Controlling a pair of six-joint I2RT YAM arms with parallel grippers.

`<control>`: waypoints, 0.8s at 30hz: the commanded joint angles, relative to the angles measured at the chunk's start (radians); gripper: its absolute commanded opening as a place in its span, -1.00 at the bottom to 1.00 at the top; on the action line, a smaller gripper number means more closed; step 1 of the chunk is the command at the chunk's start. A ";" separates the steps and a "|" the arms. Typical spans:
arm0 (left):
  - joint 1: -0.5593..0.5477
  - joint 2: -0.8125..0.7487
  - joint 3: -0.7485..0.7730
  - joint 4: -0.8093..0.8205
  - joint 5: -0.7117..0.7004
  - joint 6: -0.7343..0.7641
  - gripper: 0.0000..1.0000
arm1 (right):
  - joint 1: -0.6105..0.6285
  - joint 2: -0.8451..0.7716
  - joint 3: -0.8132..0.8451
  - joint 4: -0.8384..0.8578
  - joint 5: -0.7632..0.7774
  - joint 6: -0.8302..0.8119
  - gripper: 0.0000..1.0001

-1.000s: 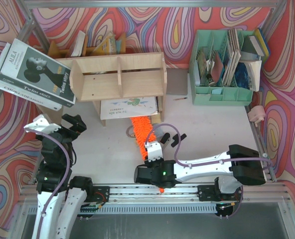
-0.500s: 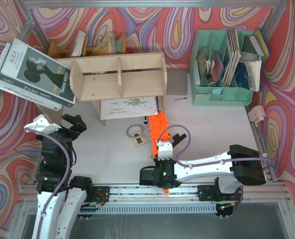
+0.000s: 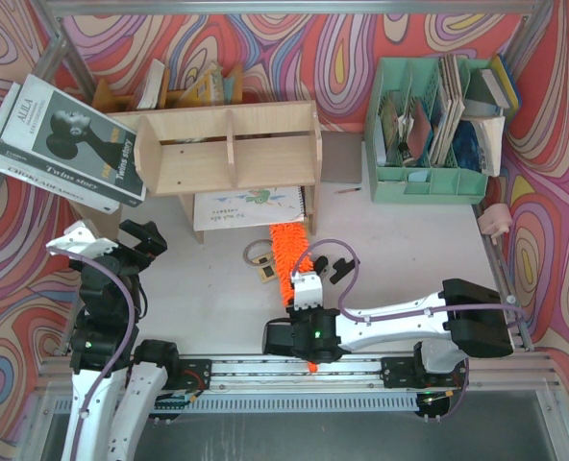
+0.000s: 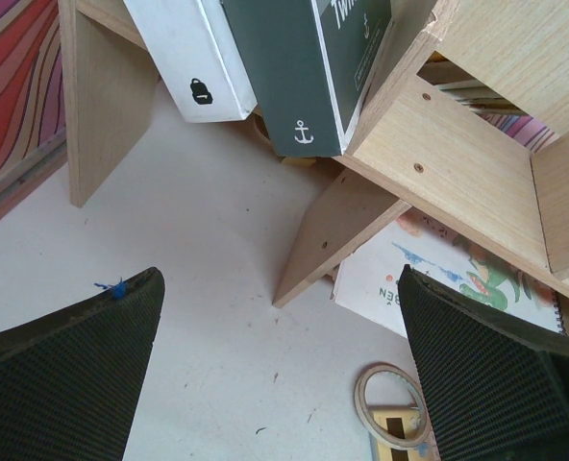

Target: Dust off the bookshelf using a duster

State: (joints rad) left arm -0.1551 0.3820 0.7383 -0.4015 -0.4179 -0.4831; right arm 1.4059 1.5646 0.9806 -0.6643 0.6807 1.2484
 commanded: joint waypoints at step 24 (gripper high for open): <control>0.008 0.003 0.004 0.011 0.010 -0.006 0.97 | -0.057 -0.058 -0.027 0.133 -0.001 -0.128 -1.00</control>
State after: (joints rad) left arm -0.1551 0.3820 0.7383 -0.4015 -0.4149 -0.4831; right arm 1.3472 1.5761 0.9798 -0.6521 0.6270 1.2041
